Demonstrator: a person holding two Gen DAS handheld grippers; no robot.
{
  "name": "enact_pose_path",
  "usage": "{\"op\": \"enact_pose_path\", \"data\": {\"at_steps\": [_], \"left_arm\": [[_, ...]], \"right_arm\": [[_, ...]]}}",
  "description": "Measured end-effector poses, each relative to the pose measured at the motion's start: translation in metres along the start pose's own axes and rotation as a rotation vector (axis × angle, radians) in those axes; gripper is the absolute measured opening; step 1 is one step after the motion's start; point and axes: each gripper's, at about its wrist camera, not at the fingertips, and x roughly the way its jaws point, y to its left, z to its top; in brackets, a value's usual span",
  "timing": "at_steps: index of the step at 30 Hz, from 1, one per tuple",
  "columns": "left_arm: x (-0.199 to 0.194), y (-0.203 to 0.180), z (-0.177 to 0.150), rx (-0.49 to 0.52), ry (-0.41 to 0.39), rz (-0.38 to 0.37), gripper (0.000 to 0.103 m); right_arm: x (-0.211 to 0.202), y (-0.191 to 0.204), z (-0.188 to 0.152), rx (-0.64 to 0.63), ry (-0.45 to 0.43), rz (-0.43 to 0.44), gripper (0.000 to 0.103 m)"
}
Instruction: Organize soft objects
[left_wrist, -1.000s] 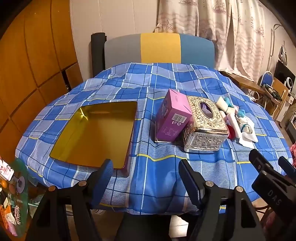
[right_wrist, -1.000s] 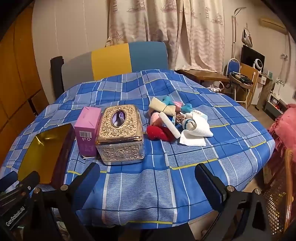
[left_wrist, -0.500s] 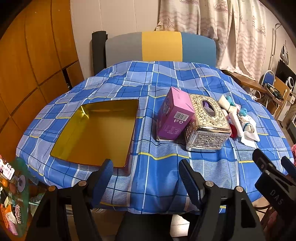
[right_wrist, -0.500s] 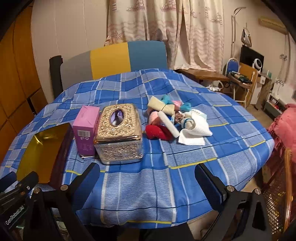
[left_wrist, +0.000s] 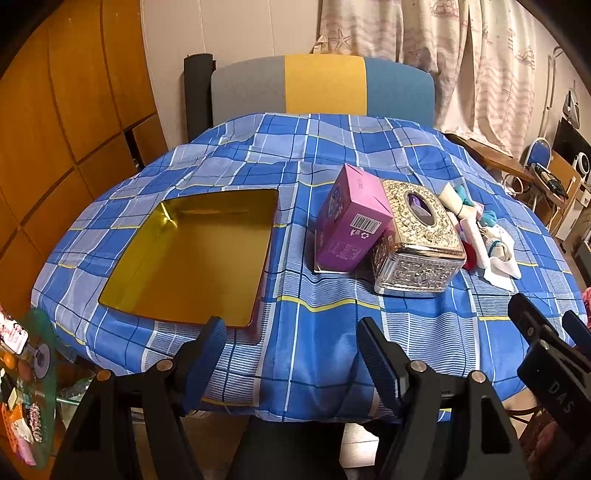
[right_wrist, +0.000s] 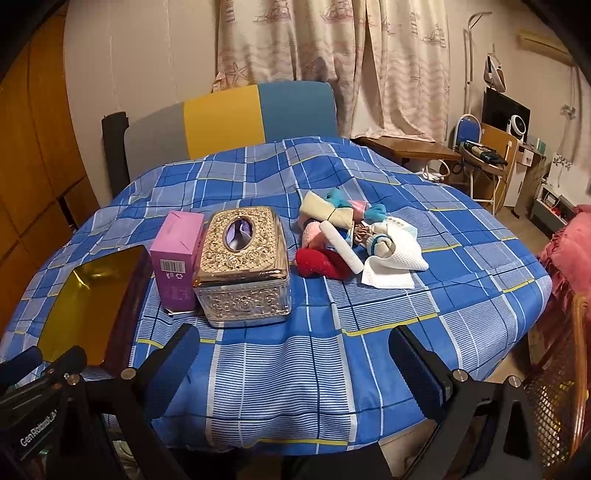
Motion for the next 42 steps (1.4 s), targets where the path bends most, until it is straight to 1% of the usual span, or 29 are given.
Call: {"op": "enact_pose_path", "data": {"at_steps": [42], "left_arm": [[0.0072,-0.0022,-0.0031,0.008,0.029,-0.014,0.075]], "right_arm": [[0.006,-0.0006,-0.003,-0.001,0.026,-0.002,0.103]]}}
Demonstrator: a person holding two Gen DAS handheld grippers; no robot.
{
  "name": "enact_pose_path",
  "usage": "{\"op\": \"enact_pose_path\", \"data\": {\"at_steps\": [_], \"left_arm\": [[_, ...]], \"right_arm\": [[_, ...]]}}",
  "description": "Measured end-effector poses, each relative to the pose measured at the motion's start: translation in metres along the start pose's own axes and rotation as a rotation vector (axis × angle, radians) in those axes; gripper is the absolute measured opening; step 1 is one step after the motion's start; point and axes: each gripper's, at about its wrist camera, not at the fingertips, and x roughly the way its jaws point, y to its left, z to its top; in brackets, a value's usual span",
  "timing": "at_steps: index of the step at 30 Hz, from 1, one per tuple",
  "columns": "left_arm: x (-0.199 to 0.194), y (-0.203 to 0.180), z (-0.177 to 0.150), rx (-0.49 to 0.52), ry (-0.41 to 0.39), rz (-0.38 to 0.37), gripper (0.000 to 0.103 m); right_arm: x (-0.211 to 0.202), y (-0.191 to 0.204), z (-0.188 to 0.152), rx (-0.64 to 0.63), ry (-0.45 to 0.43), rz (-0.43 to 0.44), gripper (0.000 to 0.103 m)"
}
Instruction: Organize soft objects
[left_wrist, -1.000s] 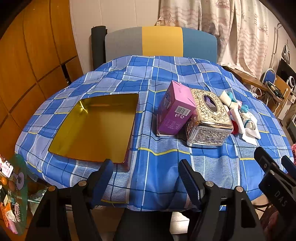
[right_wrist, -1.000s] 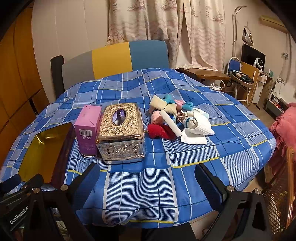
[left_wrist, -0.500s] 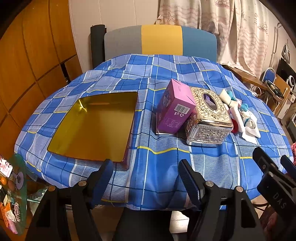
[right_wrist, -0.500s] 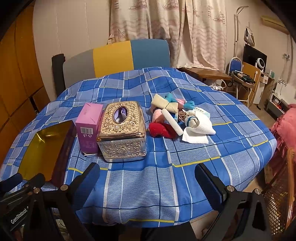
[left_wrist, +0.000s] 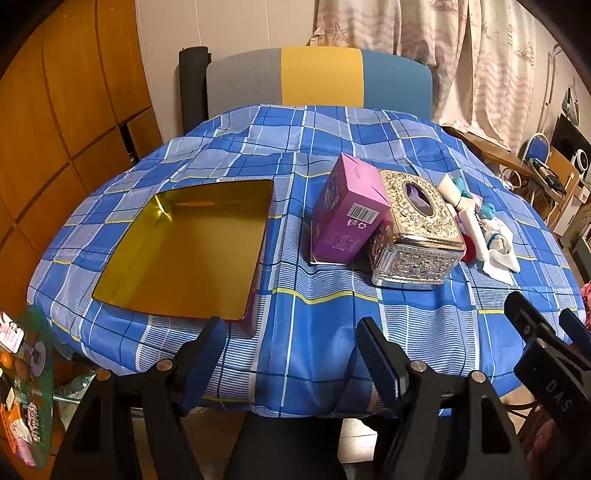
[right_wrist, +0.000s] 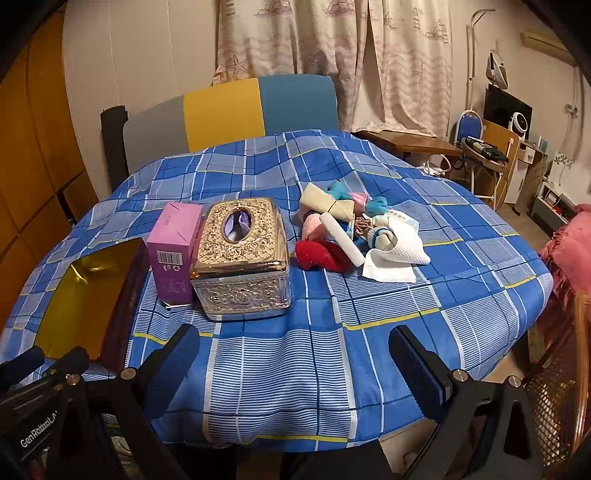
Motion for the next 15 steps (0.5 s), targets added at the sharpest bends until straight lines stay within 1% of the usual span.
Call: {"op": "enact_pose_path", "data": {"at_steps": [4,7,12,14,15], "left_arm": [[0.001,-0.001,-0.001,0.004,0.003,-0.004,0.075],[0.002,-0.002,-0.002,0.003,0.013,-0.034,0.075],[0.011,0.002,-0.006,-0.042,0.049,-0.178,0.075],[0.017,0.001,-0.008,-0.061,0.074,-0.22,0.075],[0.022,-0.001,-0.01,-0.065,0.095,-0.226,0.075]], "right_arm": [[0.001,0.0,0.0,0.0,0.005,-0.001,0.103],[0.002,-0.001,-0.001,0.001,0.009,-0.001,0.103],[0.008,-0.007,-0.001,0.004,0.016,-0.001,0.103],[0.015,-0.015,-0.001,0.007,0.03,-0.001,0.103],[0.02,-0.021,-0.001,0.011,0.038,0.002,0.103]]}}
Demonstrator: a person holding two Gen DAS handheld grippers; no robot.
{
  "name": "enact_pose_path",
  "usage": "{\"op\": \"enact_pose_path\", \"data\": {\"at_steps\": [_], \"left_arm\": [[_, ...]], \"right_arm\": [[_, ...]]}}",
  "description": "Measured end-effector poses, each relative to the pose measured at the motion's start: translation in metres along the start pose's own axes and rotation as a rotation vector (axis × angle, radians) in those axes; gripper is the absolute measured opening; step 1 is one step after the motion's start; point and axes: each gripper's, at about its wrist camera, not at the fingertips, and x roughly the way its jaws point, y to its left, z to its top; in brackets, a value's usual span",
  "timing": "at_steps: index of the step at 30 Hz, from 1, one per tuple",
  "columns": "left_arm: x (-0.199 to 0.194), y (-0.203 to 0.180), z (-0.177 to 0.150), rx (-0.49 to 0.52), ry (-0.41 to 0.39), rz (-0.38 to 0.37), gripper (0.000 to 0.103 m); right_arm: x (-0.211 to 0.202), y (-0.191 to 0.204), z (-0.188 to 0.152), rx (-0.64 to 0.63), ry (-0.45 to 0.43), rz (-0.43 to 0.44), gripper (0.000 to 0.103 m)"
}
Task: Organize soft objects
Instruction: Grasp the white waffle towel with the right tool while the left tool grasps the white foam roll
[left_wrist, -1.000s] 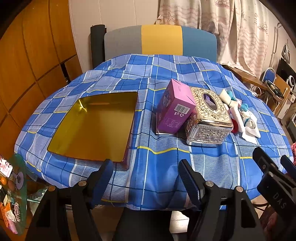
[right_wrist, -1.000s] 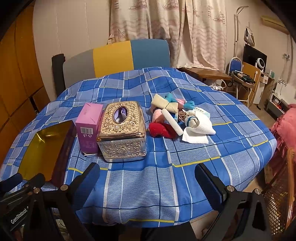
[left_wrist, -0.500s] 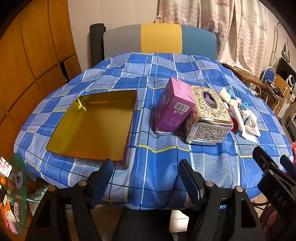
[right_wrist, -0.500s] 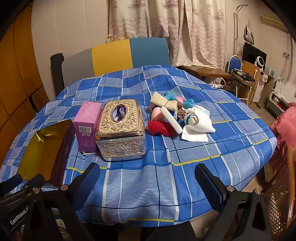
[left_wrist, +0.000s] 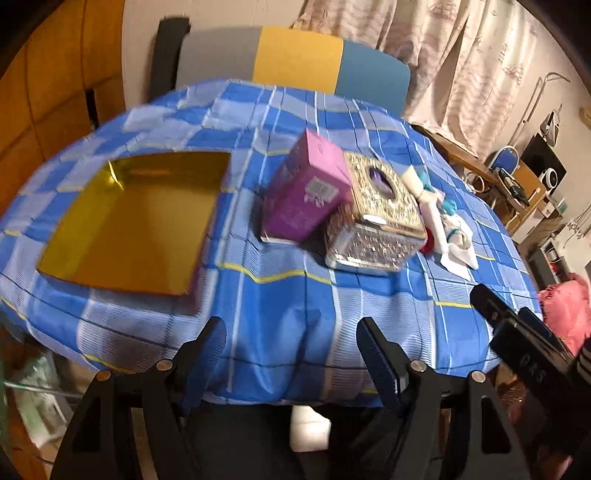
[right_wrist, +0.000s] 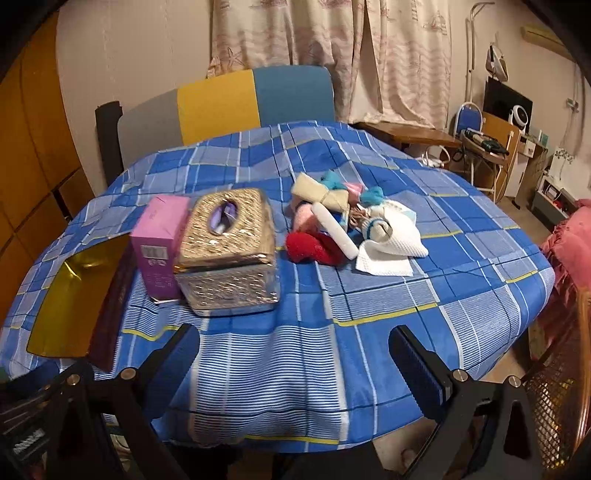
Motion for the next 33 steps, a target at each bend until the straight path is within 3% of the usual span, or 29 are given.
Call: {"op": "enact_pose_path", "data": {"at_steps": [6,12,15,21,25,28,33], "left_arm": [[0.024,-0.026,-0.014,0.113,0.051,0.09,0.073],[0.038,-0.056,-0.015,0.177,0.067,0.008,0.073],[0.049,-0.074,-0.01,0.204,0.078,-0.016,0.073],[0.076,-0.097,-0.005,0.193,0.161,-0.123,0.073],[0.087,-0.112,-0.002,0.19,0.199,-0.148,0.073],[0.092,-0.121,0.0,0.211,0.215,-0.129,0.073],[0.097,-0.141,0.0,0.298,0.2,-0.085,0.065]], "right_arm": [[0.031,-0.056,0.002,0.026,0.041,-0.034,0.103],[0.058,-0.119,-0.001,0.132,0.047,-0.011,0.103],[0.067,-0.142,0.001,0.178,-0.002,0.022,0.103],[0.097,-0.144,0.027,-0.003,-0.049,-0.012,0.103],[0.124,-0.153,0.049,0.019,-0.022,-0.006,0.103],[0.15,-0.158,0.062,0.054,0.01,0.007,0.102],[0.186,-0.158,0.073,0.032,0.03,-0.005,0.09]]}}
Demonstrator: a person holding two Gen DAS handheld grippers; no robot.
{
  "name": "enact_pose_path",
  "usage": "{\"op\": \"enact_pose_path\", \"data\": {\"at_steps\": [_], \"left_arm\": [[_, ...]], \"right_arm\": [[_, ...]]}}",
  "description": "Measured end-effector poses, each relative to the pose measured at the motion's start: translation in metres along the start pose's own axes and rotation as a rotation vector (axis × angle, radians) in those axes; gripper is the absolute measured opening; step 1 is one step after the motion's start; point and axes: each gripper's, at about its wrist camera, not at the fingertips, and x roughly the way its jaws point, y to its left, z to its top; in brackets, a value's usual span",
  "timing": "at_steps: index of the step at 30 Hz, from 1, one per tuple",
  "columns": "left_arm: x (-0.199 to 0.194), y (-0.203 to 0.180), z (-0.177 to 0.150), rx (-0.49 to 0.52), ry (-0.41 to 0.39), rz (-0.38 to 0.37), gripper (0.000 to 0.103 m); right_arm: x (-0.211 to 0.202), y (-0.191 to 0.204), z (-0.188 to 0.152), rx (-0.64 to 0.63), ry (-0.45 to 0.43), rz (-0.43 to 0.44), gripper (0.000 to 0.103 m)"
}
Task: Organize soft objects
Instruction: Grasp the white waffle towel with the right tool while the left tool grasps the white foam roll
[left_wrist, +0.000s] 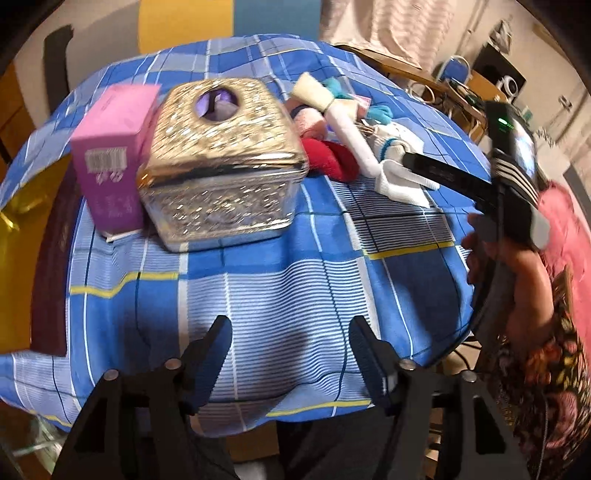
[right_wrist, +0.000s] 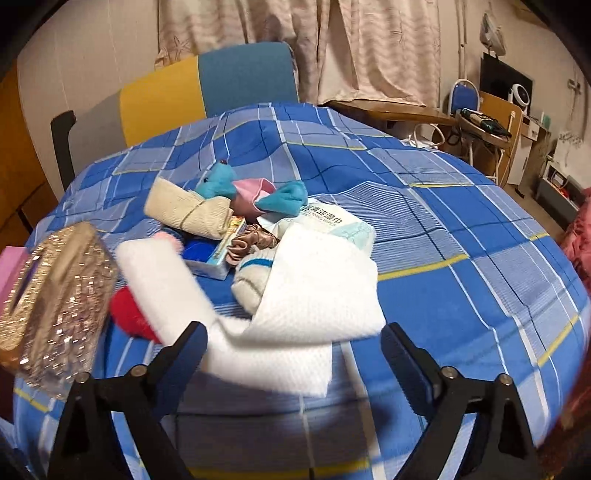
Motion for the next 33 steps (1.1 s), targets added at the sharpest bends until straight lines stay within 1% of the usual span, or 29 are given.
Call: {"op": "enact_pose_path", "data": {"at_steps": [1,2,3,4,5,6,7,8,10,12,14,16,19,22,26,29,30,31,33], "left_arm": [[0.001,-0.002,0.001,0.009,0.001,-0.001,0.065],[0.003,-0.006,0.003,0.019,0.002,-0.003,0.065],[0.006,-0.009,0.006,0.025,0.004,-0.005,0.065],[0.006,-0.01,0.007,0.028,0.004,-0.007,0.065],[0.009,-0.014,0.011,0.033,0.003,-0.007,0.065],[0.011,-0.016,0.015,0.037,0.003,-0.006,0.065],[0.013,-0.019,0.018,0.039,0.004,-0.007,0.065],[0.015,-0.023,0.021,0.042,0.004,-0.012,0.065],[0.018,-0.031,0.029,0.051,-0.004,-0.027,0.065],[0.021,-0.04,0.038,0.064,-0.018,-0.035,0.065],[0.024,-0.049,0.05,0.072,-0.037,-0.048,0.065],[0.026,-0.056,0.061,0.075,-0.053,-0.074,0.065],[0.034,-0.066,0.085,0.082,-0.085,-0.1,0.065],[0.047,-0.072,0.109,0.078,-0.095,-0.073,0.065],[0.077,-0.074,0.142,0.055,-0.067,-0.023,0.065],[0.093,-0.077,0.158,0.063,-0.059,0.005,0.065],[0.097,-0.077,0.161,0.062,-0.051,0.013,0.065],[0.104,-0.078,0.165,0.054,-0.036,0.021,0.065],[0.113,-0.078,0.168,0.04,-0.017,0.01,0.065]], "right_arm": [[0.005,-0.001,0.0,0.001,0.005,0.003,0.079],[0.009,-0.003,0.0,0.006,0.012,0.01,0.064],[0.012,-0.007,-0.001,0.023,0.017,0.043,0.055],[0.013,-0.012,-0.002,0.047,0.021,0.076,0.041],[0.013,-0.016,-0.005,0.063,0.023,0.096,0.032],[0.013,-0.018,-0.007,0.073,0.022,0.102,0.028],[0.012,-0.021,-0.01,0.079,0.021,0.11,0.02],[0.01,-0.023,-0.012,0.081,0.017,0.125,0.014],[0.005,-0.027,-0.016,0.079,0.006,0.135,0.009],[-0.002,-0.03,-0.02,0.074,-0.011,0.131,0.007],[-0.009,-0.035,-0.024,0.095,-0.036,0.129,0.006],[-0.015,-0.039,-0.028,0.121,-0.061,0.126,0.006],[-0.019,-0.039,-0.035,0.111,-0.093,0.1,0.006],[-0.017,-0.037,-0.043,0.092,-0.112,0.087,0.006],[-0.009,-0.038,-0.054,0.083,-0.112,0.088,0.006],[0.0,-0.041,-0.065,0.088,-0.099,0.095,0.005],[-0.001,-0.041,-0.067,0.091,-0.119,0.102,0.005],[-0.002,-0.041,-0.067,0.09,-0.121,0.103,0.005],[-0.001,-0.041,-0.068,0.089,-0.124,0.105,0.005]]}}
